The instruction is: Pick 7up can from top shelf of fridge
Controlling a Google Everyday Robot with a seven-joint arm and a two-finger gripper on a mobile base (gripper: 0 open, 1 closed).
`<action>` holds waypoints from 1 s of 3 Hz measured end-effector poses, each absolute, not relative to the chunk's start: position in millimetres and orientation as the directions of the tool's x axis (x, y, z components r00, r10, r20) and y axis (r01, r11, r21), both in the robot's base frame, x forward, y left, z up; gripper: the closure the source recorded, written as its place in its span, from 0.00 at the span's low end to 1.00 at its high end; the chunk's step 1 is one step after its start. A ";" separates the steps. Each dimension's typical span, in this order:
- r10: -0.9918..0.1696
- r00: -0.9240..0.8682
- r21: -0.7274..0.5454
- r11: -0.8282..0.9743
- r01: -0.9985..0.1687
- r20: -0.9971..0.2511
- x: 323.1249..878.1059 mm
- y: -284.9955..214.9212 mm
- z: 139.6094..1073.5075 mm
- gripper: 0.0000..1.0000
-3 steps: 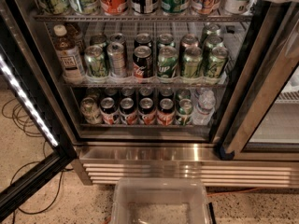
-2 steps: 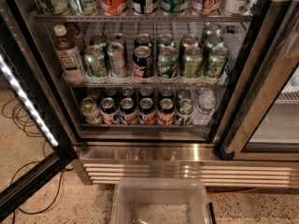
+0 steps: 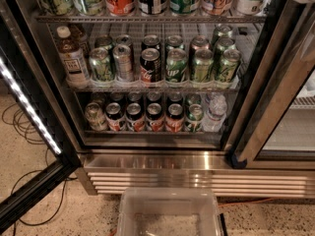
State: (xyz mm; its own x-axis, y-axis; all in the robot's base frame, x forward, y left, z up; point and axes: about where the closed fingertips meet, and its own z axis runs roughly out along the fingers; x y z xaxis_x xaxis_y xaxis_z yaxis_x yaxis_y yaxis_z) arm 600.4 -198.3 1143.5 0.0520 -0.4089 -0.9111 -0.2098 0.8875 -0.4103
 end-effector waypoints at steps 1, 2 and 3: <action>-0.417 0.051 -0.419 0.886 -0.198 -0.907 608.2 -200.9 1138.9 0.45; -0.407 0.030 -0.402 0.887 -0.227 -0.913 622.7 -188.0 1126.4 0.58; -0.403 0.008 -0.393 0.888 -0.239 -0.915 640.1 -181.6 1115.2 0.55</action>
Offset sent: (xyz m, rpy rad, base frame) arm 0.0509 0.0487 -0.0338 0.0164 0.0734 0.0125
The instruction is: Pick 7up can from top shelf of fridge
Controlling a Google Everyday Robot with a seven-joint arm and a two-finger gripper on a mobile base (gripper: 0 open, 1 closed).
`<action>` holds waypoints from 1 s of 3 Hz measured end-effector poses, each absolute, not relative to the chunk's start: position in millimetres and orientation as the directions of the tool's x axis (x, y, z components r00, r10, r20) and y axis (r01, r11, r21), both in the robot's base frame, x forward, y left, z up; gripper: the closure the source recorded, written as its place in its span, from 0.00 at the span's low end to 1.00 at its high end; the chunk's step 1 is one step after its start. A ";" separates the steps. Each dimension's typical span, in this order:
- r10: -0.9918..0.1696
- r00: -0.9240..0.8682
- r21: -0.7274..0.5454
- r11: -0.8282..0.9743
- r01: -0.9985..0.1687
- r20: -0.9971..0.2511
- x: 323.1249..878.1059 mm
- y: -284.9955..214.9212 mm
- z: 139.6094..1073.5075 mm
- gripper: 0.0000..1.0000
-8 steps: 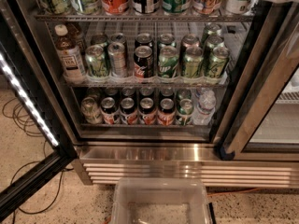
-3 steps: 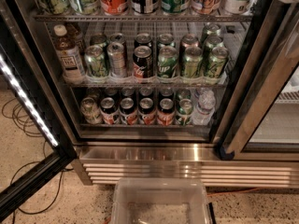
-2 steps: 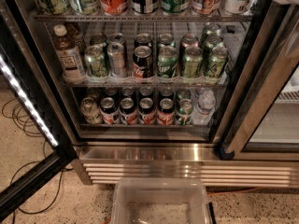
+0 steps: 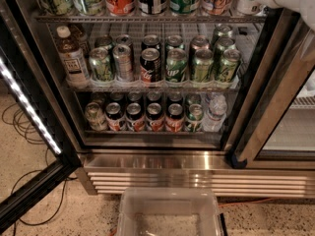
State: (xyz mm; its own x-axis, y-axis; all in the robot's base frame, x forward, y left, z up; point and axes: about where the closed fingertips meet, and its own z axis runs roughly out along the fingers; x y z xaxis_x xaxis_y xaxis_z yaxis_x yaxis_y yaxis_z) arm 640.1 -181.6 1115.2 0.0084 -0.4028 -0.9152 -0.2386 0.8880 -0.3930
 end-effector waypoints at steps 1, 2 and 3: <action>-0.398 0.005 -0.392 0.901 -0.185 -0.917 652.3 -204.6 1120.7 0.51; -0.399 0.029 -0.400 0.911 -0.101 -0.917 643.8 -237.5 1149.6 0.45; -0.400 0.047 -0.402 0.915 -0.034 -0.915 625.4 -255.7 1179.6 0.41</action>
Offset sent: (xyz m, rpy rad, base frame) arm -0.0050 -0.0183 0.0391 0.0112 -0.1696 -0.2611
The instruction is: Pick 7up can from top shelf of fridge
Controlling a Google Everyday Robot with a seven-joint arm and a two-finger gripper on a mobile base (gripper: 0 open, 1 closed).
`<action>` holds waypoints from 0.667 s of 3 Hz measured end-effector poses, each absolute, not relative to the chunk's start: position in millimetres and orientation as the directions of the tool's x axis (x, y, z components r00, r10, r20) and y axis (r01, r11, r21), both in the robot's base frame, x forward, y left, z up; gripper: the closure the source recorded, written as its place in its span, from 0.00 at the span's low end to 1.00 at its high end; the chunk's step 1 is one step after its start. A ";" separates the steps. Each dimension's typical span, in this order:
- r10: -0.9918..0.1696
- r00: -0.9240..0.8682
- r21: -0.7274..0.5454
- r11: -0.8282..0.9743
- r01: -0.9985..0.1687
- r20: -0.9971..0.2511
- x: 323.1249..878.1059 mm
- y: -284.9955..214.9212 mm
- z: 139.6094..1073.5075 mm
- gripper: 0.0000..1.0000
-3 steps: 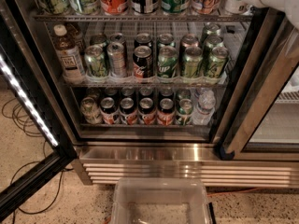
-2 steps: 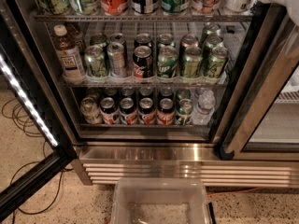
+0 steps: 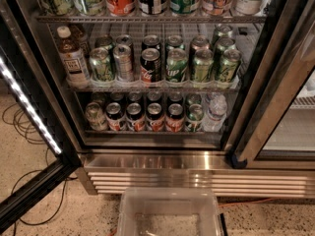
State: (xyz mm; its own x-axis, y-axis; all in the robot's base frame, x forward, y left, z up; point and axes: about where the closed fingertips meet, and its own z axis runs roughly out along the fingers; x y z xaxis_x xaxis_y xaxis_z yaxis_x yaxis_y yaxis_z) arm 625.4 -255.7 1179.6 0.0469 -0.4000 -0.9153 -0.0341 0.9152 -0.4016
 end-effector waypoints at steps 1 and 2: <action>-0.399 0.048 -0.400 0.917 -0.010 -0.916 617.4 -249.7 1190.0 0.39; -0.394 0.007 -0.394 0.919 -0.030 -0.919 622.6 -228.5 1170.8 0.34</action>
Offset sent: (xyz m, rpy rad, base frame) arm 0.0037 0.0612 -0.0443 0.0352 0.1010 -0.0167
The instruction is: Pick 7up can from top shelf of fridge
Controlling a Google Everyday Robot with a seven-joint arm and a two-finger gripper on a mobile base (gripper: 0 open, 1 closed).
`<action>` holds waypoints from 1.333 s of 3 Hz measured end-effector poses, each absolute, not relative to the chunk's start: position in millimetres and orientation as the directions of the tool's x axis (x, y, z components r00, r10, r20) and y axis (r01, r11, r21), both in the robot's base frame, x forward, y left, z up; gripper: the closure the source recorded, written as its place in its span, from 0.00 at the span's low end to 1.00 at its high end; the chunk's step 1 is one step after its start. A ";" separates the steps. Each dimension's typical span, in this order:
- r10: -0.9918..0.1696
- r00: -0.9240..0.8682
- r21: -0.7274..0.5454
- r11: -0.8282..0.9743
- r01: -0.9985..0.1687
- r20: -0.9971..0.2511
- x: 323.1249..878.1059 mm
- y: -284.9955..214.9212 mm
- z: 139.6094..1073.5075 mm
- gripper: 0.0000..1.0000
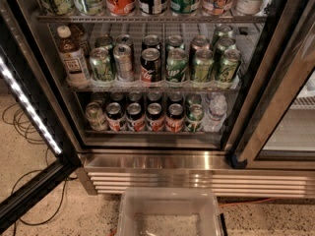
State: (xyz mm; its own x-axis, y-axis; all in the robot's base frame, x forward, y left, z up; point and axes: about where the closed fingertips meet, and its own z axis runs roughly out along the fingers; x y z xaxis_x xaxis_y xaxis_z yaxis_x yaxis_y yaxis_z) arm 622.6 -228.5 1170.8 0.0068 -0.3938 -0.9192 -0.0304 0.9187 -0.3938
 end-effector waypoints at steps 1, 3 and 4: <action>-0.387 -0.061 -0.382 0.921 -0.079 -0.920 619.7 -204.3 1138.7 0.33; -0.356 -0.163 -0.346 0.934 -0.086 -0.920 633.3 -202.0 1099.7 0.36; -0.336 -0.172 -0.336 0.941 -0.032 -0.926 648.7 -218.4 1099.3 0.36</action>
Offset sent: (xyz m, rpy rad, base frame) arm -0.0007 0.0405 -0.0853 0.0447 0.2328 0.0171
